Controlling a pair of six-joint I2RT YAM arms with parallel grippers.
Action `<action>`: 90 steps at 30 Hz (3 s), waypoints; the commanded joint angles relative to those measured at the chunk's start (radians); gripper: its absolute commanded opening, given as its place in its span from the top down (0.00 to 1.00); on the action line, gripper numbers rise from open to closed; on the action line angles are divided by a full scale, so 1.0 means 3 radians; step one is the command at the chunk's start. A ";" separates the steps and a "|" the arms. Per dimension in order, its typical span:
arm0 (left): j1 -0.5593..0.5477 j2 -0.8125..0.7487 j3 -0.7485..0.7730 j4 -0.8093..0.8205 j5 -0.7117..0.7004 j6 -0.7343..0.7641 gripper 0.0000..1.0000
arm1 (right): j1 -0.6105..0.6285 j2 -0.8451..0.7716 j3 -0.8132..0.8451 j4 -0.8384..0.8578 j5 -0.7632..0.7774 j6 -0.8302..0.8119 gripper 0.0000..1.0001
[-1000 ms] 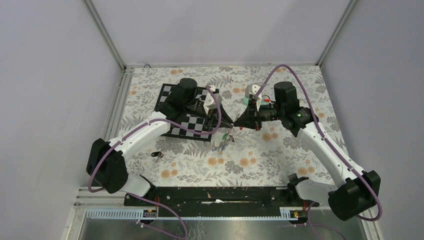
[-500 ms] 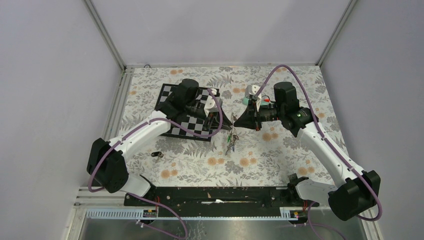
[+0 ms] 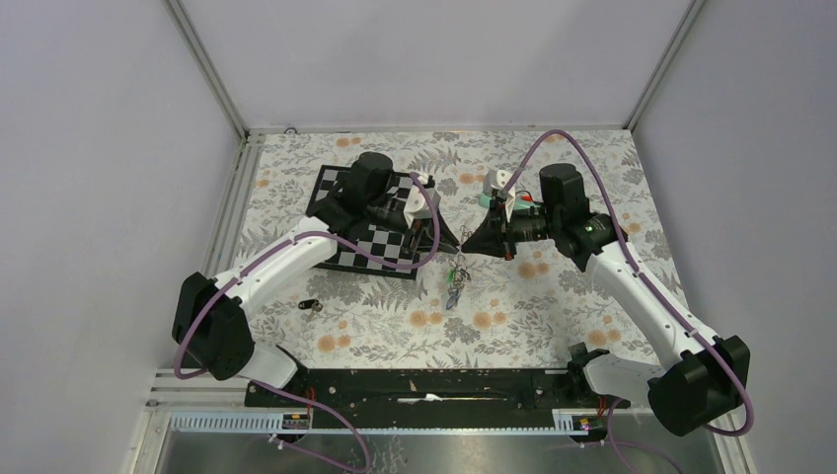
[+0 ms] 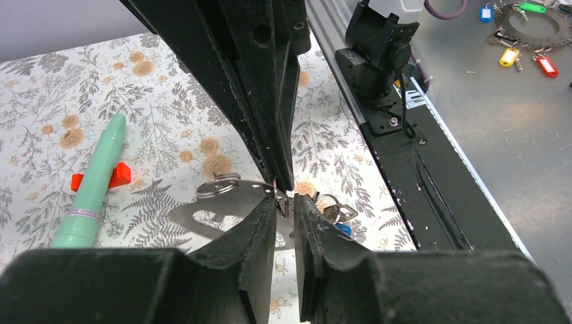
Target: Put the keys on the keyring
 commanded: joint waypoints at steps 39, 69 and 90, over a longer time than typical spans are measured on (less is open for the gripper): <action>0.0580 -0.0225 -0.0238 0.1210 -0.0655 -0.2006 1.00 | 0.0413 -0.0102 0.0136 -0.0784 0.0906 -0.0635 0.31; 0.1508 -0.0011 0.1326 -0.0280 -0.1160 -0.1607 1.00 | 0.2201 0.3115 0.2203 0.0041 0.1606 -0.0266 0.41; 0.1507 -0.0145 0.1295 -0.0360 -0.0943 -0.1571 1.00 | 0.2224 0.4903 0.4485 -0.0864 0.1227 -0.0668 0.41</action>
